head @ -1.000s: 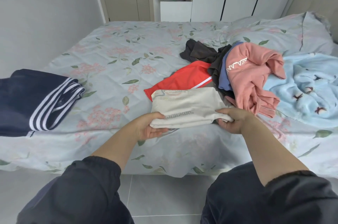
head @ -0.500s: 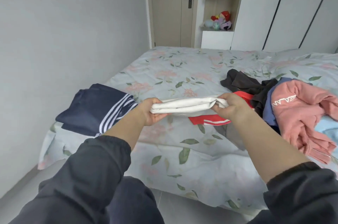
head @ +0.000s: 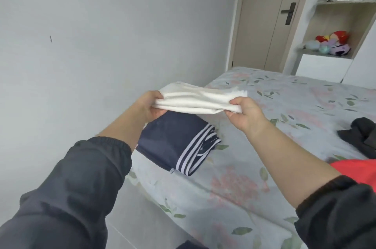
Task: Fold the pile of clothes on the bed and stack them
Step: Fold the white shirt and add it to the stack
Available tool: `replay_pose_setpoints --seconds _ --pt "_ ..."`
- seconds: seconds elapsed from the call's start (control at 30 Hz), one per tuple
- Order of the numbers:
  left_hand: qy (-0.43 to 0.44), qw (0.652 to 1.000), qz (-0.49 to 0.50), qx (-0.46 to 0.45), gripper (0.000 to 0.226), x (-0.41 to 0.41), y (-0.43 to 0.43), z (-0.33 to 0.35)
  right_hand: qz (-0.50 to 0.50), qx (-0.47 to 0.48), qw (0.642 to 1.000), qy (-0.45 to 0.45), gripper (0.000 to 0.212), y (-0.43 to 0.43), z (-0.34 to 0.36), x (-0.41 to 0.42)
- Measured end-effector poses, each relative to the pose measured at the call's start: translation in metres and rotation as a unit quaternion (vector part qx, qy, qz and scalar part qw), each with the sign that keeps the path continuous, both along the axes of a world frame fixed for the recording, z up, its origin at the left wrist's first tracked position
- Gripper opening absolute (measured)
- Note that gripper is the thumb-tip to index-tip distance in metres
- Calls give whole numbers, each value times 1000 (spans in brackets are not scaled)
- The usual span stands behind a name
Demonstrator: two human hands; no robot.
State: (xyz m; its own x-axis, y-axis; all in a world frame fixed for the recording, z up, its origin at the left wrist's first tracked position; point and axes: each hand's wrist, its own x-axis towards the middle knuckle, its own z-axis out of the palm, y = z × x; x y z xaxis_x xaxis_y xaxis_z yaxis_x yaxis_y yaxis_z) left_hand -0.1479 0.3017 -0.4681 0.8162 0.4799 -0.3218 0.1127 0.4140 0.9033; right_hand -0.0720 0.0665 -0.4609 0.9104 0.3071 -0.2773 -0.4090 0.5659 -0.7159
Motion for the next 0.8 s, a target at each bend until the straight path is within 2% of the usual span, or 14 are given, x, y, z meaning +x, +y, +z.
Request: replay_pose_setpoints --seconds 0.07,0.13,0.17,0.2,0.23,0.3,0.37,0.4,0.53,0.63,0.7,0.8 --pt "-1 998 34 48 32 9 32 -9 21 12 1000 -1 29 34 -18 2" --pt "78 973 78 203 53 19 55 -31 59 -30 998 10 28 59 -55 -3" --pt "153 929 83 326 60 21 59 -45 83 -97 992 22 22 68 -78 -7" --pt "217 866 69 446 63 24 58 -62 106 -177 978 31 18 75 -99 -13" --pt "245 808 37 535 62 26 53 -80 113 -260 958 28 23 80 -121 -17" --pt "230 731 -73 638 57 32 32 -117 74 -422 902 -57 41 82 -152 -21" --pt "222 658 -177 697 58 35 11 -148 35 -495 852 -169 46 80 -164 -19" --pt "227 634 -198 713 59 34 6 -158 34 -501 843 -192 47 78 -166 -18" --pt "243 610 -176 733 61 31 4 -162 47 -487 859 -153 53 67 -167 -12" --pt "217 575 -193 765 61 29 -16 -153 55 -514 832 -203 54 52 -163 -16" --pt "180 542 -200 796 60 26 -40 -149 47 -571 776 -263 60 33 -160 -18" --pt "118 505 -178 836 60 25 -83 -138 43 -709 613 -345 70 -12 -152 -17"
